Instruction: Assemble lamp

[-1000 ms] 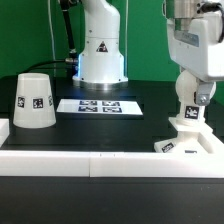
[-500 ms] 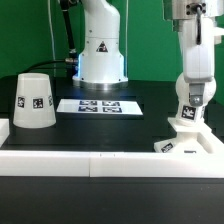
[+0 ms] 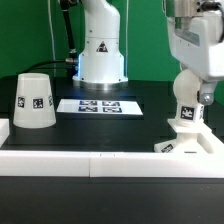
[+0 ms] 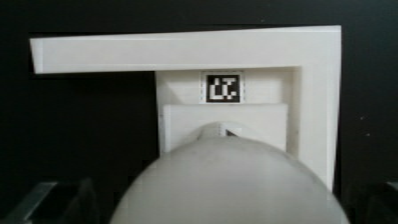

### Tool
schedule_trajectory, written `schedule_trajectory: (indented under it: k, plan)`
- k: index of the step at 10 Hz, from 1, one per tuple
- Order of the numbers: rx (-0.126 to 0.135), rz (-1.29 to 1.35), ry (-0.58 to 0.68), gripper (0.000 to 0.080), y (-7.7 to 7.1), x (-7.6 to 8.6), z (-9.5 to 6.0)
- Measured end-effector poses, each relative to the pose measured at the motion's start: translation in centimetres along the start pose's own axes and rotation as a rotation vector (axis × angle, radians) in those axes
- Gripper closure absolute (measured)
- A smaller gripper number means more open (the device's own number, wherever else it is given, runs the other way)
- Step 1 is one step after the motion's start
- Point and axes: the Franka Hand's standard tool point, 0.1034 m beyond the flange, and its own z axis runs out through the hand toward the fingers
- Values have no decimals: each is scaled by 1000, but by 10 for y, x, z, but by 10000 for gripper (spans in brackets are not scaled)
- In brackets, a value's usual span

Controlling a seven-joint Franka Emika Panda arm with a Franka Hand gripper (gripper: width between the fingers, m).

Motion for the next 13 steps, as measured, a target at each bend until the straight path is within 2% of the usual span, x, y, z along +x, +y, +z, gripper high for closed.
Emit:
schedule_trajectory:
  k: [7, 9, 13]
  plan:
    - [-2, -583, 0, 101, 1, -3, 2]
    - [-16, -922, 55, 101, 1, -1, 3]
    - [-39, -1358, 82, 101, -1, 4, 4]
